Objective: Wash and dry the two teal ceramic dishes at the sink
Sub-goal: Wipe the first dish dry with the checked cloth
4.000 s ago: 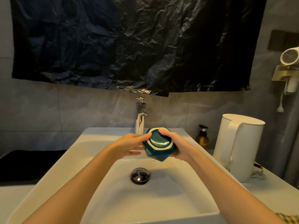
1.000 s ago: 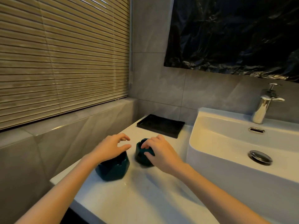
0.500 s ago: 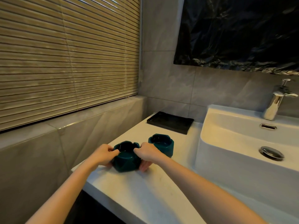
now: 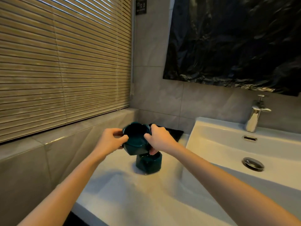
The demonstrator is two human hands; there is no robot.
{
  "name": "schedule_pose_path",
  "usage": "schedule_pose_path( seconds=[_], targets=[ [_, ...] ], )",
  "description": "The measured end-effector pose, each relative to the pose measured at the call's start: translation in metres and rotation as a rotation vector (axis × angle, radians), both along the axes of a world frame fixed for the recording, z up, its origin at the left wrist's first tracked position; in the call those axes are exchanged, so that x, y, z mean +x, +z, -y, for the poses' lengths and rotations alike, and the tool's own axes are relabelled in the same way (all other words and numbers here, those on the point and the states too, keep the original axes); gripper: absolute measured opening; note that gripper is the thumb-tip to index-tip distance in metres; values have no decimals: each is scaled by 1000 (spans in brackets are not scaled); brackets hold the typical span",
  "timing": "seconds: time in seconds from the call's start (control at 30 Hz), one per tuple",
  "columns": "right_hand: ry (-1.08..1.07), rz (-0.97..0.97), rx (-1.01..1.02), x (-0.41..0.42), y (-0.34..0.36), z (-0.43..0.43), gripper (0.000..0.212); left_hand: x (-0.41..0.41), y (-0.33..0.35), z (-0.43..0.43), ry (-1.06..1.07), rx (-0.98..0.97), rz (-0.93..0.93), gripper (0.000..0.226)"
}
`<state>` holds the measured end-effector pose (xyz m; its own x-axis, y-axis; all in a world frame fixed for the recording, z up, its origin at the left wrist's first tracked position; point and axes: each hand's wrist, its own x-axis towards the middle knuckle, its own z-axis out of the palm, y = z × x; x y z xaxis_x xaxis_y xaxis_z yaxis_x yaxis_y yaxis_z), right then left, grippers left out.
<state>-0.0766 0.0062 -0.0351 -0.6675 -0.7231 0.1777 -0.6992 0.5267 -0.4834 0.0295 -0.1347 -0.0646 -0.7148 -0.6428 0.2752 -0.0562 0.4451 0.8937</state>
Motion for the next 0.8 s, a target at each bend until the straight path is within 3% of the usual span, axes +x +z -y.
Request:
schedule_pose_path(
  seconds=[0.17,0.43,0.6,0.8],
  targets=[
    [-150,-134,-68,-35,35,-63,20,-50,32,-56,-180,47,-122,38],
    [-353,-213,-146,-86,44,-185,13,-135,50,-159,-592,201,-20,63],
    [-388,-167,-301,-106,33,-251,23,-174,45,-219,-713,98,-147,74],
    [-370,-101,-458,-123,26,-307,55,-197,34,-270,-717,-133,-410,84]
  ],
)
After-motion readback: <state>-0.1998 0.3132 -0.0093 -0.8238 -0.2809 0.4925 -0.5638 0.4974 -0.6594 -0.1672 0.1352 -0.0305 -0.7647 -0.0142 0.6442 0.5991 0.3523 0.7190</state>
